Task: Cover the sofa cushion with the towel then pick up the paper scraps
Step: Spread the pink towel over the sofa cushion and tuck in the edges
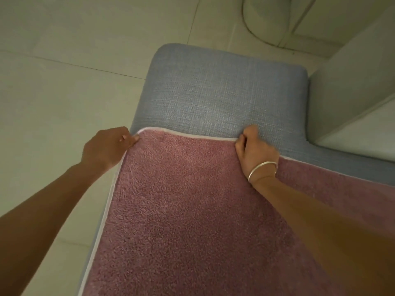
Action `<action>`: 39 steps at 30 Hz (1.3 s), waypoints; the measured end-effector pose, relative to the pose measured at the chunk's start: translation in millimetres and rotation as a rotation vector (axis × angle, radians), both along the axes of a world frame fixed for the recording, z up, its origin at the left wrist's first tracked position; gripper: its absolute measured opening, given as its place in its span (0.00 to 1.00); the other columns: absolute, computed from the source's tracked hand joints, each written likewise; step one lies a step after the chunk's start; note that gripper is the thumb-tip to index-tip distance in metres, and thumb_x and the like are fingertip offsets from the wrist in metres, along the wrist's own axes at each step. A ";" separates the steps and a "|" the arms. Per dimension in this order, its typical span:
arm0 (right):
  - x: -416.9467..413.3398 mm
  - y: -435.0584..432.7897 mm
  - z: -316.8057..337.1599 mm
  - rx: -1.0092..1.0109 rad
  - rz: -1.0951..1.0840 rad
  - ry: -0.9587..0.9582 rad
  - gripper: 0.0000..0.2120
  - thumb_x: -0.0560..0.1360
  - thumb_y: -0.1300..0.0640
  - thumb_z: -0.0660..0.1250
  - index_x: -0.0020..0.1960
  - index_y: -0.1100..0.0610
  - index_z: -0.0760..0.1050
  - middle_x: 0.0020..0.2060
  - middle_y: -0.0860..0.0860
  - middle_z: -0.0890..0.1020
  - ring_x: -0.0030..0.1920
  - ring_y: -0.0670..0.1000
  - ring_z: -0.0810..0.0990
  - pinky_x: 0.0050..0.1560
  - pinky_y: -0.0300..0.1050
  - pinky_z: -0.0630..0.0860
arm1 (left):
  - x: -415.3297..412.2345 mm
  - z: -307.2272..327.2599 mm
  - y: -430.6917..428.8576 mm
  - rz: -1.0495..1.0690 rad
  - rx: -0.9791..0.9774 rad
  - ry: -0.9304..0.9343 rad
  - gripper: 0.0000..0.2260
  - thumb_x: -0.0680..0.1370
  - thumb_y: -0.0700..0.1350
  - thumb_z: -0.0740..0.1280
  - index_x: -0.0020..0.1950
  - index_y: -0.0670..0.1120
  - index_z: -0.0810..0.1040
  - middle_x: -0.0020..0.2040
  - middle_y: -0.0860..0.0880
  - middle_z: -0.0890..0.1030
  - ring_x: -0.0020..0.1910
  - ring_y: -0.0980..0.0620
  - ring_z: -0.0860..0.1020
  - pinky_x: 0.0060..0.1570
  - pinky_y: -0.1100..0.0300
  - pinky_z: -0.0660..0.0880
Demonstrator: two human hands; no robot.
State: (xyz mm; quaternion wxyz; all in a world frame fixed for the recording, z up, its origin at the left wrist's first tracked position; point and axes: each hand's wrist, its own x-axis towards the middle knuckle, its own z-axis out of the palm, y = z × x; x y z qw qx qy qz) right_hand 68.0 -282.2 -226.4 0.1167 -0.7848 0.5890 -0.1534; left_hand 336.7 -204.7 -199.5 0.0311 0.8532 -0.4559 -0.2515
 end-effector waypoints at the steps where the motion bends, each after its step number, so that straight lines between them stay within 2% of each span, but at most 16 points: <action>1: -1.0 1.6 0.2 -0.004 -0.005 0.022 0.19 0.74 0.52 0.50 0.44 0.65 0.72 0.22 0.58 0.76 0.22 0.49 0.62 0.29 0.28 0.47 | -6.3 1.6 3.0 -0.002 -0.056 -0.045 0.12 0.79 0.50 0.59 0.46 0.42 0.75 0.51 0.40 0.78 0.50 0.41 0.75 0.44 0.54 0.66; 3: -2.3 -0.1 4.3 0.057 0.001 0.092 0.16 0.79 0.53 0.51 0.52 0.64 0.70 0.31 0.59 0.79 0.27 0.51 0.67 0.26 0.36 0.51 | -24.6 10.3 3.6 -0.020 -0.196 -0.147 0.09 0.79 0.46 0.60 0.52 0.41 0.74 0.54 0.39 0.75 0.54 0.40 0.73 0.46 0.50 0.69; 5: -3.6 0.2 11.8 0.127 0.020 0.099 0.14 0.80 0.54 0.51 0.58 0.63 0.67 0.38 0.59 0.80 0.34 0.56 0.74 0.32 0.41 0.60 | -52.2 22.6 1.6 -0.082 -0.280 -0.222 0.10 0.79 0.44 0.59 0.57 0.41 0.72 0.57 0.40 0.72 0.56 0.41 0.72 0.46 0.49 0.69; 7: -3.9 1.2 20.4 0.136 0.038 0.098 0.15 0.81 0.54 0.50 0.61 0.62 0.65 0.42 0.60 0.81 0.41 0.59 0.79 0.37 0.43 0.64 | -86.1 32.2 -5.7 -0.181 -0.328 -0.219 0.10 0.79 0.41 0.58 0.59 0.41 0.71 0.58 0.40 0.71 0.54 0.41 0.73 0.43 0.52 0.67; 10: -15.9 8.9 34.0 0.207 0.122 0.013 0.15 0.79 0.56 0.54 0.62 0.62 0.65 0.47 0.61 0.80 0.48 0.61 0.79 0.44 0.48 0.71 | -140.8 41.6 -13.4 -0.336 -0.353 -0.146 0.10 0.79 0.40 0.57 0.59 0.40 0.71 0.59 0.39 0.70 0.50 0.38 0.75 0.41 0.50 0.68; 13: -63.0 26.5 54.8 0.282 0.244 -0.069 0.14 0.78 0.60 0.57 0.63 0.60 0.66 0.45 0.60 0.79 0.49 0.61 0.78 0.48 0.49 0.72 | -192.4 45.0 -9.9 -0.412 -0.303 -0.087 0.11 0.79 0.41 0.57 0.59 0.41 0.71 0.60 0.39 0.69 0.51 0.38 0.75 0.44 0.50 0.69; 15: -107.7 35.5 61.3 0.286 0.257 0.015 0.16 0.77 0.60 0.57 0.65 0.58 0.66 0.50 0.60 0.79 0.51 0.61 0.78 0.51 0.49 0.72 | -214.5 43.5 -6.2 -0.438 -0.272 -0.069 0.11 0.79 0.41 0.57 0.59 0.40 0.71 0.60 0.39 0.69 0.52 0.37 0.75 0.47 0.47 0.70; 18: -204.3 30.4 67.0 0.361 0.142 0.206 0.19 0.78 0.58 0.55 0.68 0.57 0.64 0.62 0.60 0.76 0.59 0.62 0.76 0.58 0.52 0.72 | -264.0 42.1 -8.0 -0.486 -0.233 -0.022 0.10 0.79 0.42 0.57 0.57 0.39 0.71 0.59 0.38 0.70 0.53 0.36 0.74 0.51 0.44 0.72; 22: -316.5 8.6 72.8 0.470 -0.089 0.321 0.18 0.78 0.61 0.54 0.68 0.58 0.64 0.61 0.64 0.75 0.60 0.64 0.75 0.58 0.52 0.71 | -344.2 37.6 -32.5 -0.587 -0.220 0.010 0.12 0.79 0.43 0.56 0.60 0.40 0.71 0.61 0.39 0.71 0.56 0.37 0.75 0.54 0.44 0.72; 26: -380.7 -1.9 69.5 0.516 -0.168 0.370 0.17 0.79 0.61 0.53 0.67 0.60 0.65 0.61 0.66 0.75 0.61 0.64 0.75 0.59 0.50 0.71 | -423.4 25.8 -56.5 -0.720 -0.169 -0.051 0.13 0.80 0.44 0.56 0.62 0.40 0.70 0.62 0.39 0.72 0.59 0.39 0.73 0.55 0.48 0.70; 30: -403.9 -6.2 57.7 0.469 -0.198 0.330 0.14 0.80 0.58 0.52 0.64 0.62 0.66 0.59 0.66 0.76 0.60 0.64 0.75 0.58 0.51 0.71 | -470.0 17.6 -65.4 -0.711 -0.197 -0.079 0.14 0.80 0.43 0.57 0.63 0.41 0.71 0.61 0.37 0.72 0.59 0.38 0.73 0.54 0.49 0.70; 33: -405.2 -5.7 56.0 0.400 -0.228 0.311 0.13 0.80 0.60 0.52 0.62 0.62 0.66 0.59 0.64 0.76 0.60 0.65 0.75 0.57 0.52 0.72 | -473.5 18.4 -70.2 -0.704 -0.221 -0.131 0.13 0.78 0.41 0.60 0.61 0.38 0.73 0.59 0.33 0.74 0.58 0.35 0.73 0.55 0.46 0.70; 36: -401.4 -5.2 64.8 0.313 -0.275 0.281 0.14 0.80 0.64 0.51 0.65 0.62 0.63 0.58 0.64 0.78 0.59 0.64 0.76 0.56 0.53 0.72 | -474.4 28.6 -77.8 -0.701 -0.307 -0.233 0.11 0.78 0.37 0.59 0.56 0.33 0.74 0.55 0.31 0.73 0.53 0.32 0.75 0.50 0.42 0.72; 39: -398.2 -10.7 79.9 0.270 -0.284 0.274 0.17 0.78 0.68 0.49 0.66 0.64 0.61 0.58 0.64 0.78 0.58 0.65 0.77 0.54 0.54 0.73 | -477.6 40.2 -84.6 -0.638 -0.344 -0.300 0.09 0.79 0.35 0.57 0.56 0.33 0.71 0.55 0.32 0.71 0.51 0.30 0.74 0.45 0.41 0.71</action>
